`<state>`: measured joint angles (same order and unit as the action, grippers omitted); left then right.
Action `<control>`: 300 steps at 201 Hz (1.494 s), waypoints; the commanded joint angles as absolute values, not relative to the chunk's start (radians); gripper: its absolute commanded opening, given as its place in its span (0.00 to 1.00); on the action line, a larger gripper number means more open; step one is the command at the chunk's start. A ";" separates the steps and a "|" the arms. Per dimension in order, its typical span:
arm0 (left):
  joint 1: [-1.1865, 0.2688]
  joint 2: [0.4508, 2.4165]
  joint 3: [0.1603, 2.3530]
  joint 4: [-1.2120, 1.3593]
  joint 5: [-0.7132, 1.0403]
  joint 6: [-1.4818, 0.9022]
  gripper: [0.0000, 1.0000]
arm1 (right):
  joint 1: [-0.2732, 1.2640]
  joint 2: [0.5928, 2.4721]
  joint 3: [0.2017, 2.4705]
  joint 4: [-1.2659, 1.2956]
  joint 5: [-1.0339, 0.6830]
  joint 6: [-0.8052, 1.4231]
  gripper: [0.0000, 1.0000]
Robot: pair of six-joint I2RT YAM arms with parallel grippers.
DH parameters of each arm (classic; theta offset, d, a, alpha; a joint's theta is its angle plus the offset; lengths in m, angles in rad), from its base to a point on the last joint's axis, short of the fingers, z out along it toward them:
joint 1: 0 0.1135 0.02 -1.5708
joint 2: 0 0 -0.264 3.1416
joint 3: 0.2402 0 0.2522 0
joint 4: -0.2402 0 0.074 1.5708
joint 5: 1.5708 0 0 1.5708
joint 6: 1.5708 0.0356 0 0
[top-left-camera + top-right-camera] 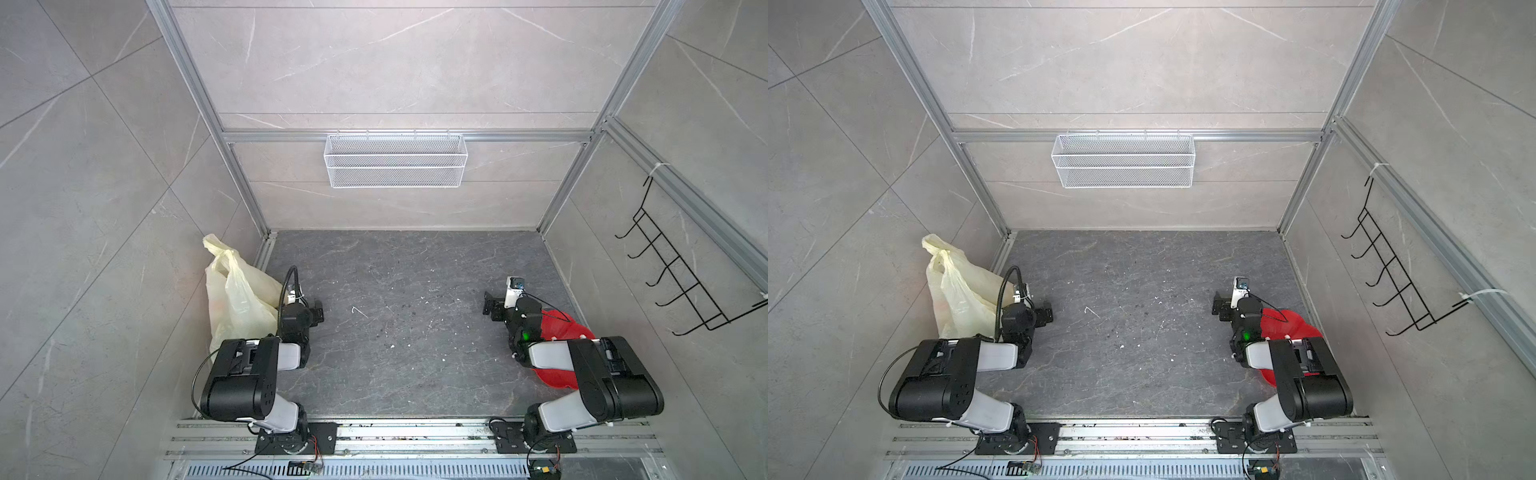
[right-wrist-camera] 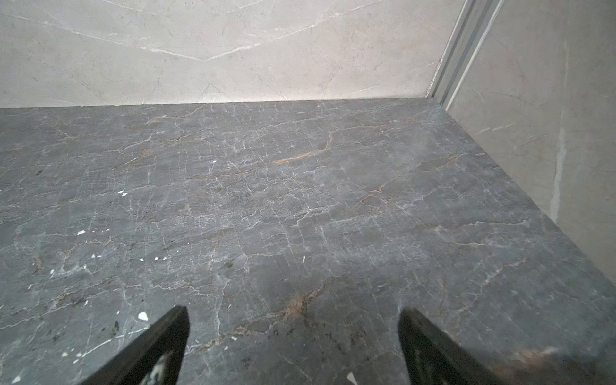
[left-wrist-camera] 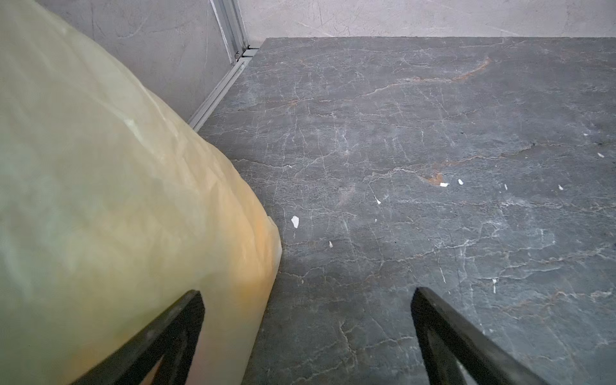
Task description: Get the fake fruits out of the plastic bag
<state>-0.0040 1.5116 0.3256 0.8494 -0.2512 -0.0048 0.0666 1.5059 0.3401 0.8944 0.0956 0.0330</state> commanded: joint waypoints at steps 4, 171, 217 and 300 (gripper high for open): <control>0.001 1.503 0.348 0.878 -0.247 -0.025 1.00 | 0.065 1.514 0.353 0.894 0.083 0.027 1.00; -0.089 1.297 0.418 0.606 -0.378 0.021 1.00 | 0.065 1.504 0.342 0.910 0.062 0.014 1.00; -0.275 1.010 0.570 0.312 -0.437 -0.119 1.00 | 0.069 1.321 0.303 0.832 0.063 0.006 1.00; -0.295 0.656 1.045 -0.570 -0.571 -0.608 1.00 | 0.074 0.737 0.383 0.350 0.019 0.302 1.00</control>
